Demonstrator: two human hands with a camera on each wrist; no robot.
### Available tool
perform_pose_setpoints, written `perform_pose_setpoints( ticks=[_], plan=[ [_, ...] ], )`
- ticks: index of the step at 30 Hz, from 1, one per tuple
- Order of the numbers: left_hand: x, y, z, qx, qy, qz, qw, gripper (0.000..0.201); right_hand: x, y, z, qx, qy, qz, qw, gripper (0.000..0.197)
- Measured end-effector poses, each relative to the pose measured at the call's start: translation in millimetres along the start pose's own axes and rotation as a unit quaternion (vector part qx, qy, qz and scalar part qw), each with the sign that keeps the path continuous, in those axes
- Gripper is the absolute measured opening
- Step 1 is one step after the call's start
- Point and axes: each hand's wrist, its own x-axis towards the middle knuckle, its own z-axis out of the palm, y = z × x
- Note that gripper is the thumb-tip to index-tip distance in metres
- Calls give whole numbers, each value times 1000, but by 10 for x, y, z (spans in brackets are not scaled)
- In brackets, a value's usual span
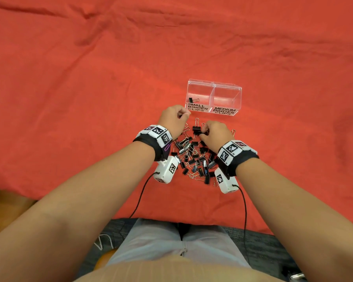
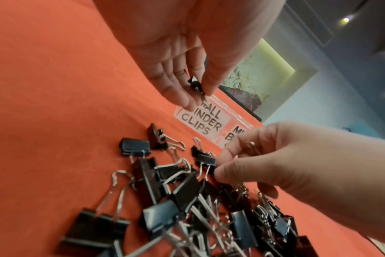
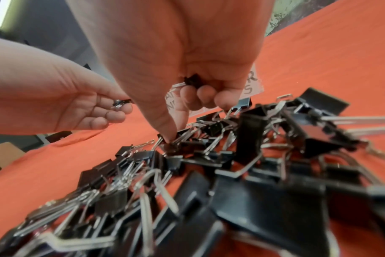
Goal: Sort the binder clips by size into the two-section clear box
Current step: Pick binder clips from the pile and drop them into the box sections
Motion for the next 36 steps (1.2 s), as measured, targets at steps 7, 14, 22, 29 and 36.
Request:
perform_pose_setpoints(
  ticks=[7,14,22,29,36],
  plan=[
    [-29,19,55,96,-98,-17,990,34,-2,-47,35,-20,17,-31,999,20],
    [-142,-77,166,285,-168,64,941,23,35,-37,73,-30,-4,-18,999,11],
    [-164,-84,199,349,-138,135,917,27,9,25,116,-68,36,-25,997,32],
    [-156,-34,197,336,-122,142,923,23,39,10,151,-47,50,-9,998,31],
    [40,229,5,148,-24,71,986,18,45,9,110,-32,35,15,999,33]
  ],
)
